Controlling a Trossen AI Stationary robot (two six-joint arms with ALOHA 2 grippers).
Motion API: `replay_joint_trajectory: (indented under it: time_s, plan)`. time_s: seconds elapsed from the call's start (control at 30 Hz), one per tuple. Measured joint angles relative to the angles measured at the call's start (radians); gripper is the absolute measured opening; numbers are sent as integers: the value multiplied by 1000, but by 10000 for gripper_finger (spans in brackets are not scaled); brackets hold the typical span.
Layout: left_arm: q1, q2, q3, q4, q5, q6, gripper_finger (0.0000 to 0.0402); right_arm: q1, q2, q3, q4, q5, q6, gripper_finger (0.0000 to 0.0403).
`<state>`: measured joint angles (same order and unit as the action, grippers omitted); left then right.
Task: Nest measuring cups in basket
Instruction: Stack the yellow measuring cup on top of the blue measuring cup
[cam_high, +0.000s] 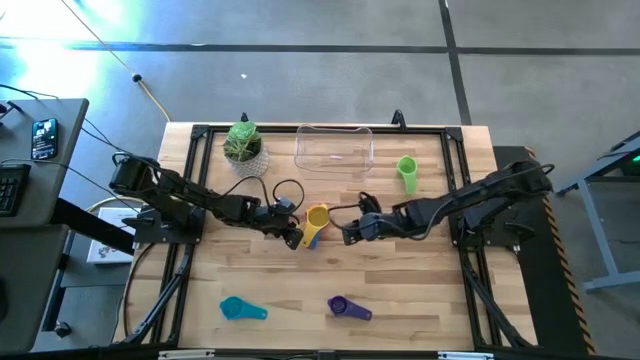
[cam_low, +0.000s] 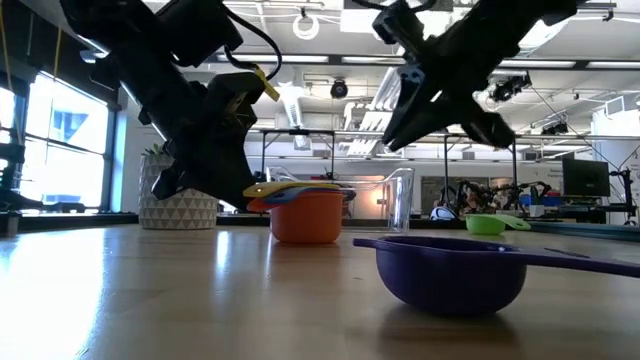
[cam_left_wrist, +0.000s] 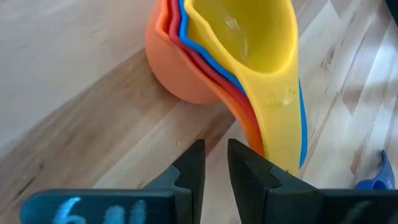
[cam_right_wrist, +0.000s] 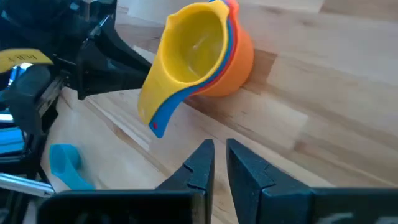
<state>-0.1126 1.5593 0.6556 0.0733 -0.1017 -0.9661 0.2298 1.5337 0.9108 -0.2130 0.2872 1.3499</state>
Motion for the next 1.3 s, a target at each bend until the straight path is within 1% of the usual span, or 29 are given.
replay_joint_trajectory:
  time_s: [0.2,0.37,0.53,0.67,0.83,1.1,1.3]
  plan:
    - [15,0,0,1,8,18,60,0,107,0,176,-10,43,32]
    - [15,0,0,7,8,19,60,1,189,2,246,-11,108,32]
    - [14,0,0,7,13,24,60,1,250,3,349,-8,133,32]
    - [14,0,0,8,17,26,60,0,267,3,361,-6,137,32]
    - [14,0,0,14,19,25,60,-7,269,3,361,24,137,32]
    - [14,0,0,38,31,18,60,-14,269,4,396,30,135,32]
    - [14,0,0,44,20,6,60,-23,269,4,385,35,135,32]
